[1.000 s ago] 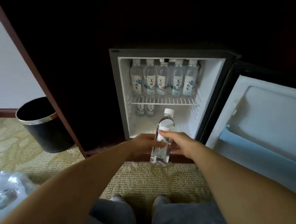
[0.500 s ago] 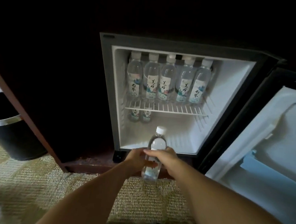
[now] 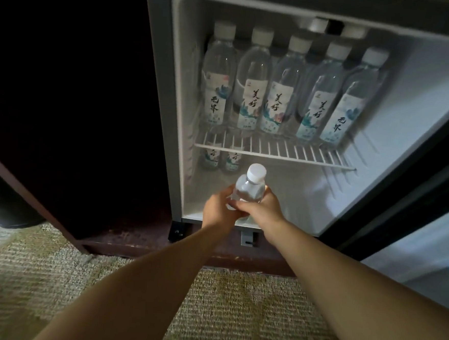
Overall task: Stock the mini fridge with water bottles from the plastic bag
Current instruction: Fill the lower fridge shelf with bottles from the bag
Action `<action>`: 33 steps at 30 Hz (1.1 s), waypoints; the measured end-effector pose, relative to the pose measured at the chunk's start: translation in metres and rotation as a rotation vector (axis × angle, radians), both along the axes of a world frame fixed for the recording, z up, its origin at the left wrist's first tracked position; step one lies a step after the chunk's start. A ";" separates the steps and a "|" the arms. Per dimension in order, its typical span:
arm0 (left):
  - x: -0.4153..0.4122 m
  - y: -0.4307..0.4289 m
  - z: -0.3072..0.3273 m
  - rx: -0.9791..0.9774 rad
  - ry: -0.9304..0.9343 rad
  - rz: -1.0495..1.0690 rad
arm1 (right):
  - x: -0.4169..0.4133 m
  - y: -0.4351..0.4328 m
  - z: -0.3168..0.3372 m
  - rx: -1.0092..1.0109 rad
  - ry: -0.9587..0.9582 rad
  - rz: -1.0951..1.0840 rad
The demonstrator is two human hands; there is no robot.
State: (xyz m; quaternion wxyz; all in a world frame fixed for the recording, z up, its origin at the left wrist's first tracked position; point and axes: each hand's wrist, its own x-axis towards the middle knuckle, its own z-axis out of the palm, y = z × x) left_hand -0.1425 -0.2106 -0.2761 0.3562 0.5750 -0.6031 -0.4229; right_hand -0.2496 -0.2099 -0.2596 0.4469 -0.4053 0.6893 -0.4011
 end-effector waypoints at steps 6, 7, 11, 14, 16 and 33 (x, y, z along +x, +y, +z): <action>-0.009 -0.016 -0.033 -0.022 0.082 0.014 | -0.007 -0.018 -0.040 -0.138 0.006 -0.019; -0.010 -0.019 -0.037 -0.030 0.086 0.012 | -0.007 -0.020 -0.047 -0.183 0.017 -0.028; -0.007 -0.026 -0.053 -0.036 0.044 -0.019 | 0.000 -0.020 -0.072 -0.249 0.076 -0.035; -0.005 -0.033 -0.057 -0.048 -0.007 -0.060 | 0.002 -0.022 -0.079 -0.259 0.126 -0.074; -0.009 -0.042 -0.056 -0.041 0.000 -0.063 | -0.001 -0.030 -0.079 -0.281 0.146 -0.096; -0.042 -0.092 -0.070 0.032 0.037 0.264 | -0.013 -0.101 -0.081 -0.355 0.200 -0.174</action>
